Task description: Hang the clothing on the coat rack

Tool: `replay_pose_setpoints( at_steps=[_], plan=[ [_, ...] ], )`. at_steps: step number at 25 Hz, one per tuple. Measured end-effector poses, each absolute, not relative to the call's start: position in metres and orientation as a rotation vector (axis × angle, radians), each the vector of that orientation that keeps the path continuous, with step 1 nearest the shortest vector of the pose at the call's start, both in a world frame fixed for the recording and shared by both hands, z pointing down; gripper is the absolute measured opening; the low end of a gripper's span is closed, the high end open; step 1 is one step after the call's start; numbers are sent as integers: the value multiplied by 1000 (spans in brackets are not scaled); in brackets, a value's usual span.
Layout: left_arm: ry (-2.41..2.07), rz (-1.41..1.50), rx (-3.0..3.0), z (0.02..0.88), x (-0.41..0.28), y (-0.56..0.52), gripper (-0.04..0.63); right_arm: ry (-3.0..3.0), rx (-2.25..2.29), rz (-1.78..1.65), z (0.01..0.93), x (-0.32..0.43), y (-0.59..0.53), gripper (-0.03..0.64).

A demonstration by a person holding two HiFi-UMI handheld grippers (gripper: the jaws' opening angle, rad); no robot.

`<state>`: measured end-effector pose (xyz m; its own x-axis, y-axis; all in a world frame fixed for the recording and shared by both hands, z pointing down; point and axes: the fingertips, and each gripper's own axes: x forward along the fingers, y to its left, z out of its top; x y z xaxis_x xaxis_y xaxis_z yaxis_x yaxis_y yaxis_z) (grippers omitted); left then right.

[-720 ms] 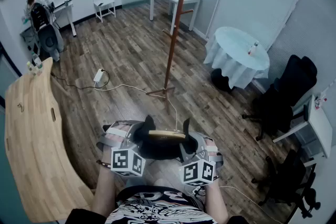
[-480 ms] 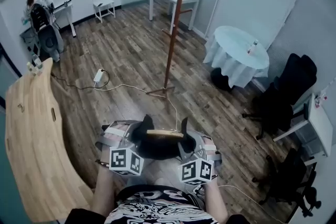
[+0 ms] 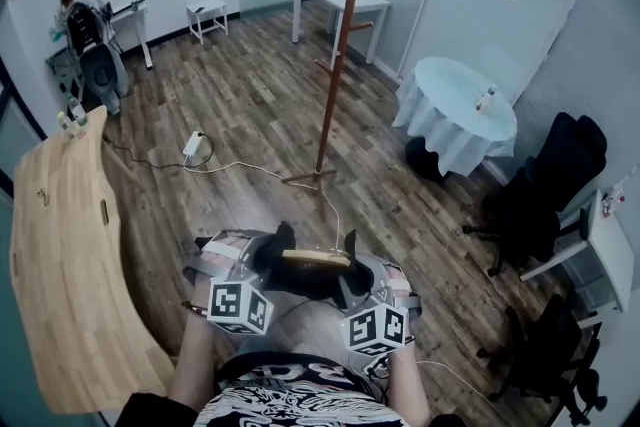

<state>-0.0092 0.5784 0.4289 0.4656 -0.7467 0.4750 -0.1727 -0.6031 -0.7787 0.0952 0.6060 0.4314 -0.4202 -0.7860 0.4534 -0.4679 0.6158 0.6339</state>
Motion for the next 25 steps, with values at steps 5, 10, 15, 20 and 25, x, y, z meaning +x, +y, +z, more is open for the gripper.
replay_pose_setpoints(
  at_steps=[5,10,15,20,25],
  plan=[
    [755,-1114,-2061,430,1,583,17,-2087,980,-546,434,105,611,100],
    [752,-1115,-2067,433,9,583,17,-2075,986,-548,435,114,611,100],
    [726,-1110,-2082,438,19,572,17,-2077,992,-513,435,122,605,99],
    [694,-1103,-2096,447,28,555,17,-2073,1008,-496,446,131,590,98],
    [667,-1098,-2103,450,31,523,17,-2062,1017,-478,449,134,560,98]
  ],
)
